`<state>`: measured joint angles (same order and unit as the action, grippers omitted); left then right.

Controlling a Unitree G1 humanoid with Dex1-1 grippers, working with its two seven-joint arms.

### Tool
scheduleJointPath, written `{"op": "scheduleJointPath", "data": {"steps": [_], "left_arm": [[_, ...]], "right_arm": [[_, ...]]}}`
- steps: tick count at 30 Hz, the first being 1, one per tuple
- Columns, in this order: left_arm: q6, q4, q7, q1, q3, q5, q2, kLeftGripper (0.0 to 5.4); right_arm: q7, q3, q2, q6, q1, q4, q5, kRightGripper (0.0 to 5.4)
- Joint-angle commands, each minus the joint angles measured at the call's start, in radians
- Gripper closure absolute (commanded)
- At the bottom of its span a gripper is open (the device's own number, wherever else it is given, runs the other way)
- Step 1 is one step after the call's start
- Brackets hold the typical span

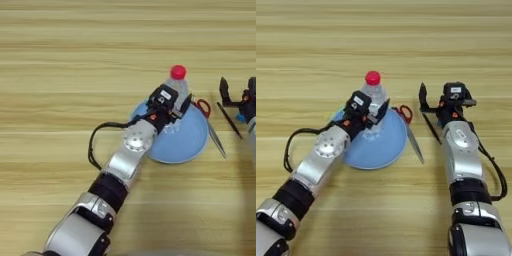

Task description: Move the objects on the table

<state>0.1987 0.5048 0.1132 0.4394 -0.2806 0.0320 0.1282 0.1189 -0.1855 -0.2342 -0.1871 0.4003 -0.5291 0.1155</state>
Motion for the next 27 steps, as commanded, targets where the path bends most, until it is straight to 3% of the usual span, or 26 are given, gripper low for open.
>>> {"op": "scheduleJointPath", "data": {"steps": [1,6,12,15,20,27], "left_arm": [[-0.026,-0.129,-0.035,0.044,0.116,-0.024,-0.058,2.24],[-0.051,-0.165,-0.055,0.084,0.244,-0.033,-0.160,2.24],[-0.047,-0.054,-0.091,0.105,0.336,-0.032,-0.246,2.24],[-0.027,0.031,-0.105,0.116,0.360,-0.038,-0.255,2.24],[-0.003,0.139,-0.103,0.129,0.375,-0.051,-0.238,2.25],[0.010,0.148,-0.084,0.124,0.364,-0.044,-0.215,2.25]], "right_arm": [[-0.002,0.005,0.005,0.009,0.010,0.014,-0.005,0.00],[-0.003,0.005,0.005,0.010,0.009,0.015,-0.004,0.00],[-0.004,0.004,0.006,0.012,0.008,0.017,-0.004,0.00],[-0.004,0.003,0.005,0.014,0.007,0.022,-0.005,0.00],[-0.005,0.004,0.007,0.020,0.003,0.032,-0.006,0.00],[-0.007,0.006,0.012,0.023,0.002,0.038,-0.008,0.00]]}}
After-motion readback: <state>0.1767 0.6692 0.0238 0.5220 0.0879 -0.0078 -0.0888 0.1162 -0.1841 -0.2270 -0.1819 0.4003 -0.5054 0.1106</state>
